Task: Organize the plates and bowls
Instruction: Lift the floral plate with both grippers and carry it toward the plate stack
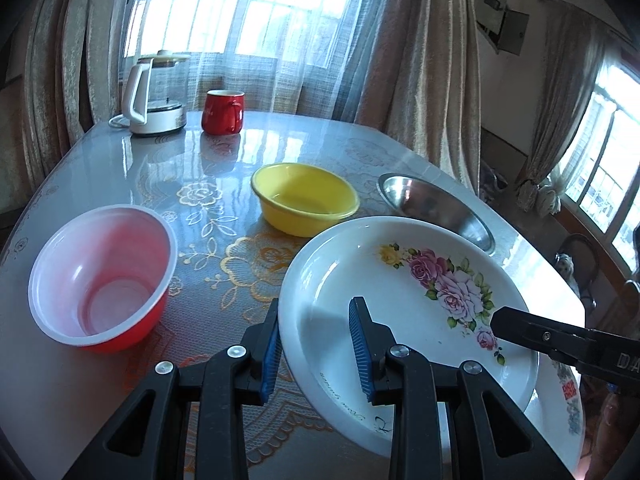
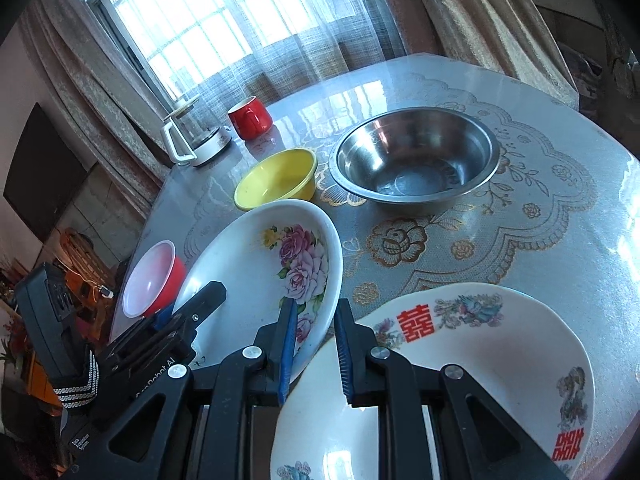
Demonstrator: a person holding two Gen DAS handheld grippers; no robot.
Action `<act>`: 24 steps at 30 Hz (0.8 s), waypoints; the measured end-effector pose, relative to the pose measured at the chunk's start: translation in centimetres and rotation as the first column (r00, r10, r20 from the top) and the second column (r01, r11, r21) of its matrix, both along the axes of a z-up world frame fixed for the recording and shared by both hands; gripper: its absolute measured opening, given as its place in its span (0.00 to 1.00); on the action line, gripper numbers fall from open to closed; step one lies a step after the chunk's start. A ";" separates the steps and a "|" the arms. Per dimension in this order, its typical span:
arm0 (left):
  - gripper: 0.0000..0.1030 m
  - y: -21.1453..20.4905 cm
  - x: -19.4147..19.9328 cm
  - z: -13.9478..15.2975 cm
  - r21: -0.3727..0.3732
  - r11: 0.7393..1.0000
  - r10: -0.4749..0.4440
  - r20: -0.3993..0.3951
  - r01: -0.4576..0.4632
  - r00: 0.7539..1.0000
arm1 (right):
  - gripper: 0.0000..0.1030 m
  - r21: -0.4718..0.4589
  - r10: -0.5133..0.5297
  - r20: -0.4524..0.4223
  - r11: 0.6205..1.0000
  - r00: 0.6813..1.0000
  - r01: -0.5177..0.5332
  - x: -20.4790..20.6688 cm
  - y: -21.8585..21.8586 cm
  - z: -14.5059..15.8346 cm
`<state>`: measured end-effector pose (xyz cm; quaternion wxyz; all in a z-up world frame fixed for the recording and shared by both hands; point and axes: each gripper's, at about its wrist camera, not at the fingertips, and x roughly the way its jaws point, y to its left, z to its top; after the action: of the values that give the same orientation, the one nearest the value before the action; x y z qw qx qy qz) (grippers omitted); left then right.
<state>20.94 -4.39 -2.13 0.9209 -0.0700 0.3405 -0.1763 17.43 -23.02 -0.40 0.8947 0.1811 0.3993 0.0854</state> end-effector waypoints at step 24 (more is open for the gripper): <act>0.30 -3.5 -3.8 1.1 -0.014 0.986 -0.165 0.082 0.167 0.983 | 0.18 0.031 -0.089 0.050 0.996 0.995 0.088 -6.1 -3.8 0.8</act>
<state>17.09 -7.88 -1.06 0.9151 -0.0439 0.3060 -0.2587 11.35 -26.86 0.38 0.9049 0.2092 0.3663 0.0560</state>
